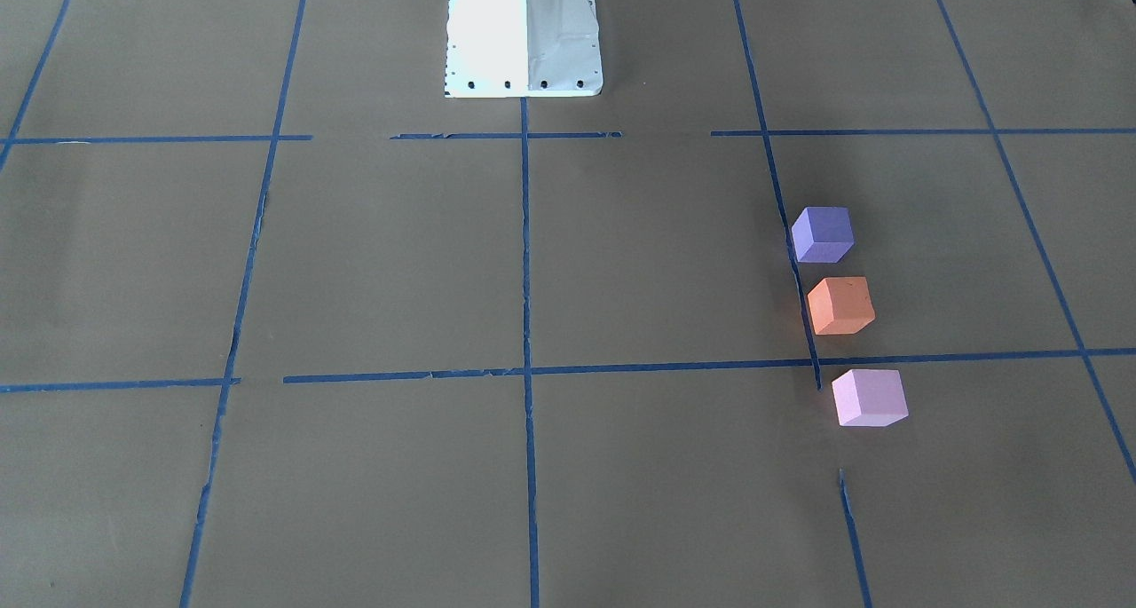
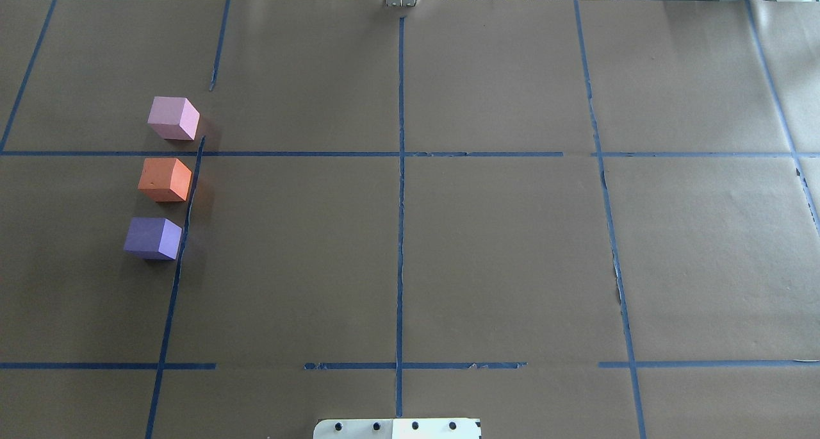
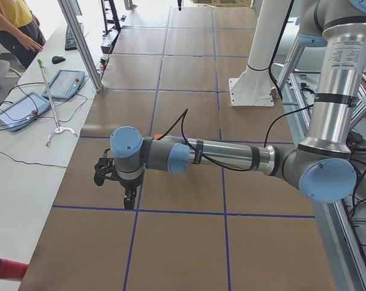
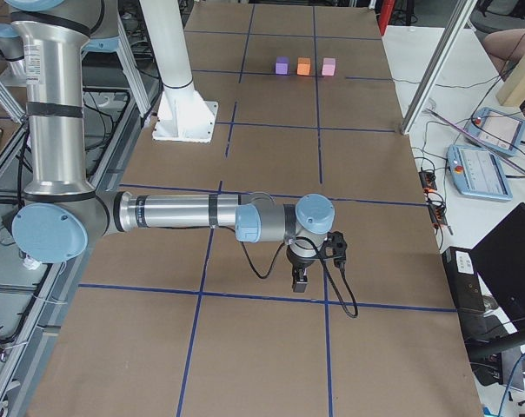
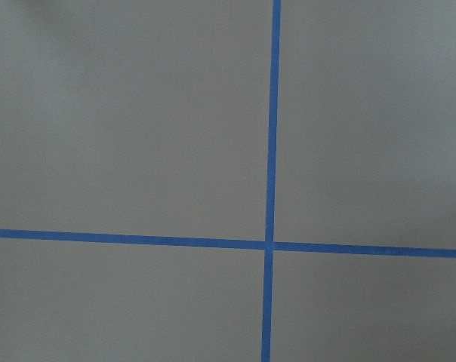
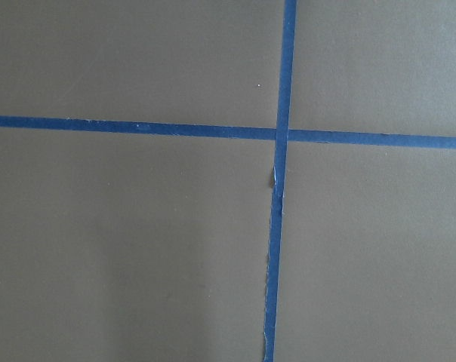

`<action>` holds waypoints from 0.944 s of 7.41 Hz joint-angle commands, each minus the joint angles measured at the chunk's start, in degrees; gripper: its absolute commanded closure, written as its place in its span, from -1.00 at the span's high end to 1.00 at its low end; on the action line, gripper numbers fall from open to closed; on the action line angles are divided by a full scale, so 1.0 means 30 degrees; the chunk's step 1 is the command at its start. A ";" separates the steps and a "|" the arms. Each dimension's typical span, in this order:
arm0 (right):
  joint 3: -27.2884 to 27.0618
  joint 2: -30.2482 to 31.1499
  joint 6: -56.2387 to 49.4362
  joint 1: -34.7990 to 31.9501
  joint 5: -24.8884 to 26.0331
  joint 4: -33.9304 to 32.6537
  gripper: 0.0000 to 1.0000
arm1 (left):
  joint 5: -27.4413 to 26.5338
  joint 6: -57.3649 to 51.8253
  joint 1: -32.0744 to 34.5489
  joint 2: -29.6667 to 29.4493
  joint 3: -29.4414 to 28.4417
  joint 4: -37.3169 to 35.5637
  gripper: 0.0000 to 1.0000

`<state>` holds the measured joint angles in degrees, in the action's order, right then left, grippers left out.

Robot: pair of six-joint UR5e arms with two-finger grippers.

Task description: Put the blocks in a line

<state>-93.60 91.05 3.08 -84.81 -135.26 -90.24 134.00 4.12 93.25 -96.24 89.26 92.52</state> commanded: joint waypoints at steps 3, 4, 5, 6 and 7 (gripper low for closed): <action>-0.0001 0.0000 0.0000 0.0000 0.0000 -0.0006 1.00 | 0.0040 -0.0424 0.0000 0.1260 -0.0251 -0.0108 1.00; -0.0001 0.0000 0.0000 0.0000 0.0000 0.0023 1.00 | 0.0068 -0.0408 0.0000 0.1290 -0.0134 -0.0631 1.00; -0.0001 0.0000 0.0000 0.0000 0.0000 0.0023 1.00 | 0.0069 -0.0408 0.0000 0.1290 -0.0075 -0.0723 1.00; -0.0001 0.0000 0.0000 0.0000 0.0000 0.0023 1.00 | 0.0069 -0.0466 0.0000 0.1261 0.0013 -0.0695 1.00; -0.0001 0.0000 0.0000 0.0000 0.0000 0.0023 1.00 | 0.0127 -0.0524 0.0000 0.1290 -0.0073 -0.0608 1.00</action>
<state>-93.60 91.06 3.08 -84.81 -135.26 -90.18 134.25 2.67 93.25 -92.42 89.10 90.58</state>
